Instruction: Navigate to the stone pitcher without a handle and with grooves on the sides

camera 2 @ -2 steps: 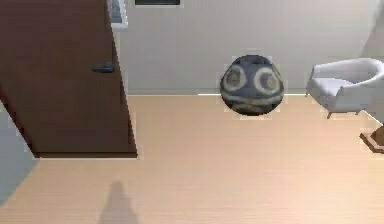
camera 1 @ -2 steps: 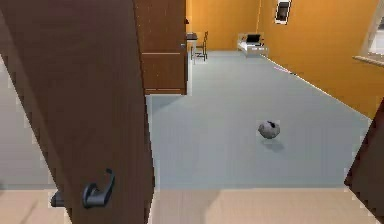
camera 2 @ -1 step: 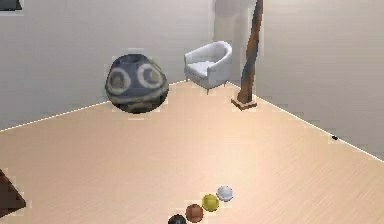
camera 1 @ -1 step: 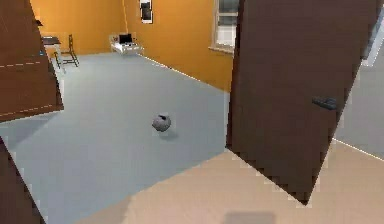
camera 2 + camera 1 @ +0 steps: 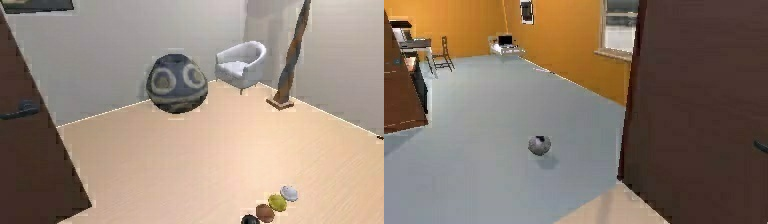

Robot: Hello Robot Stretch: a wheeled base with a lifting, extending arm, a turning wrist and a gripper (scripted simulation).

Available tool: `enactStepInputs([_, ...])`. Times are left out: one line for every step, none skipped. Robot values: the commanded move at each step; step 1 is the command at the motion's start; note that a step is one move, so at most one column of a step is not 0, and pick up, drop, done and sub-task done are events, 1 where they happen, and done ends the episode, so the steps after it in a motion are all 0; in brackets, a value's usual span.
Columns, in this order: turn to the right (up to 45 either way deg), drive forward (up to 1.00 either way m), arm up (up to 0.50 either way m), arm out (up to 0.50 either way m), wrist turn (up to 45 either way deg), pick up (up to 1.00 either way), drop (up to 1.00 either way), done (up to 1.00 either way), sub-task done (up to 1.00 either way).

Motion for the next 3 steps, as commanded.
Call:
enactStepInputs([-42.0, 0.0, 0.0, 0.0, 0.0, 0.0, 0.0, 0.0, 0.0])
enactStepInputs([0.0, 0.4, 0.0, 0.0, 0.0, 0.0, 0.0, 0.0, 0.0])
enactStepInputs([12.0, 0.0, 0.0, 0.0, 0.0, 0.0, 0.0, 0.0, 0.0])
